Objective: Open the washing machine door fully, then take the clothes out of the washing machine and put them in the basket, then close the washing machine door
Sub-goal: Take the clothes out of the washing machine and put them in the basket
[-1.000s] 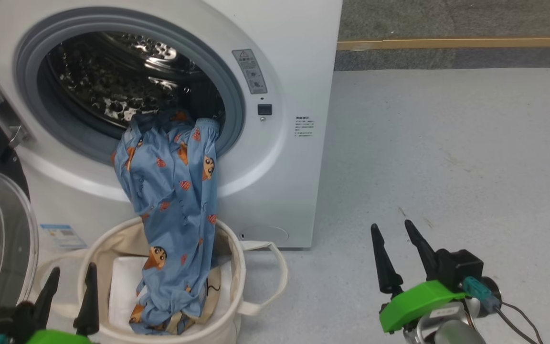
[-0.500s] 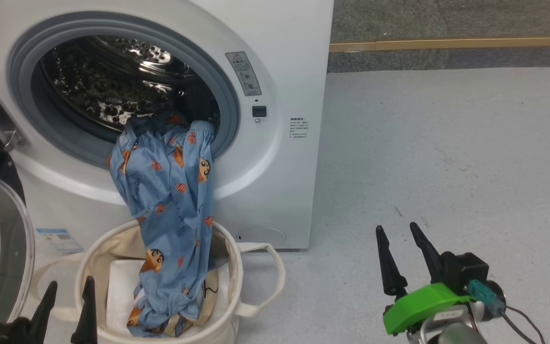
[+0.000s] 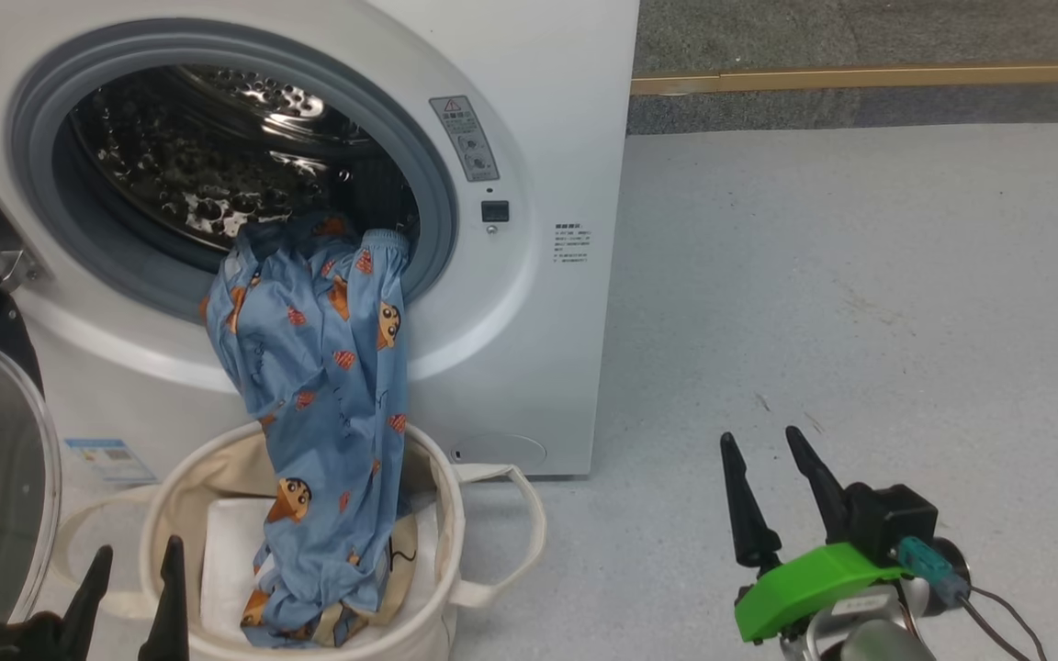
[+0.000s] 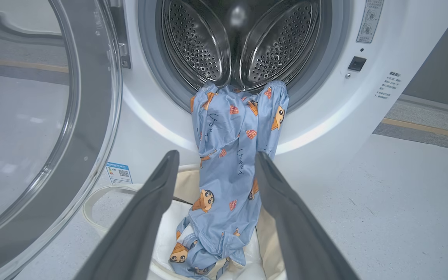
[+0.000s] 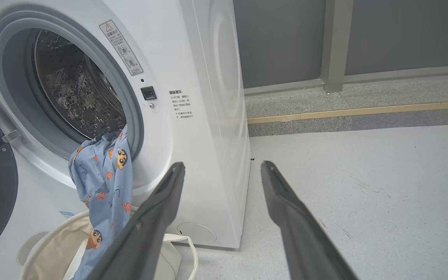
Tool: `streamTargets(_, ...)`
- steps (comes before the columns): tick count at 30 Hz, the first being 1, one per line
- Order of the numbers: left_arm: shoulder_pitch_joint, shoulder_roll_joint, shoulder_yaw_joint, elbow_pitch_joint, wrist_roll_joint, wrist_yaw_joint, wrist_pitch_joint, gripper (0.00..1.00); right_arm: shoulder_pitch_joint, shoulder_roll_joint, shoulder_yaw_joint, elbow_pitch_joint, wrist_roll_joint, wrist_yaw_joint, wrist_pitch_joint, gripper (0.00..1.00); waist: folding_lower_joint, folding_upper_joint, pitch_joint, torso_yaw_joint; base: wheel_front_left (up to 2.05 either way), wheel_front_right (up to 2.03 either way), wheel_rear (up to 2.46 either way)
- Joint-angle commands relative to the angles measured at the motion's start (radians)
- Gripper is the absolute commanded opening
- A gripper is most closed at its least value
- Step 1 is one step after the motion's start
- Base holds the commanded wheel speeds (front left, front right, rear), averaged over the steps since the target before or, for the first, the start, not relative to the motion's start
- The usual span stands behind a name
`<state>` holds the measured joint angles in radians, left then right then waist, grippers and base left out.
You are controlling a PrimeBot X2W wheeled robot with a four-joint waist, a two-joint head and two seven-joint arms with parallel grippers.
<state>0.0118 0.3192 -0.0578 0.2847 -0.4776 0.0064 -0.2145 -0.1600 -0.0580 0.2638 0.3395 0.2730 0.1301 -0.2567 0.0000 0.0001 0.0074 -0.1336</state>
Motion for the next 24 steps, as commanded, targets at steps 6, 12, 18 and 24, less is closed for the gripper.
streamTargets(6,-0.056,0.037,0.024,-0.018,-0.001,-0.009,-0.009,1.00,-0.045,0.008,0.026,-0.030,-0.002,0.001,-0.005,1.00,0.0000,-0.0001,0.003,0.000,0.00,0.00,0.00)
streamTargets(12,-0.065,0.039,0.014,-0.023,0.000,-0.004,0.003,1.00,-0.049,0.008,0.030,-0.031,-0.001,0.001,-0.005,1.00,0.0000,-0.0001,0.010,-0.003,0.00,0.00,0.00)
streamTargets(18,-0.121,0.047,-0.015,-0.027,0.012,-0.005,0.051,1.00,-0.054,0.008,0.031,-0.035,0.001,0.001,-0.005,1.00,0.0000,-0.0001,0.025,-0.001,0.00,0.00,0.00)
streamTargets(24,-0.300,0.061,-0.051,0.058,0.008,-0.045,0.121,1.00,-0.078,0.008,0.039,-0.044,0.000,0.001,-0.005,1.00,0.0000,-0.0001,0.071,-0.011,0.00,0.00,0.00)
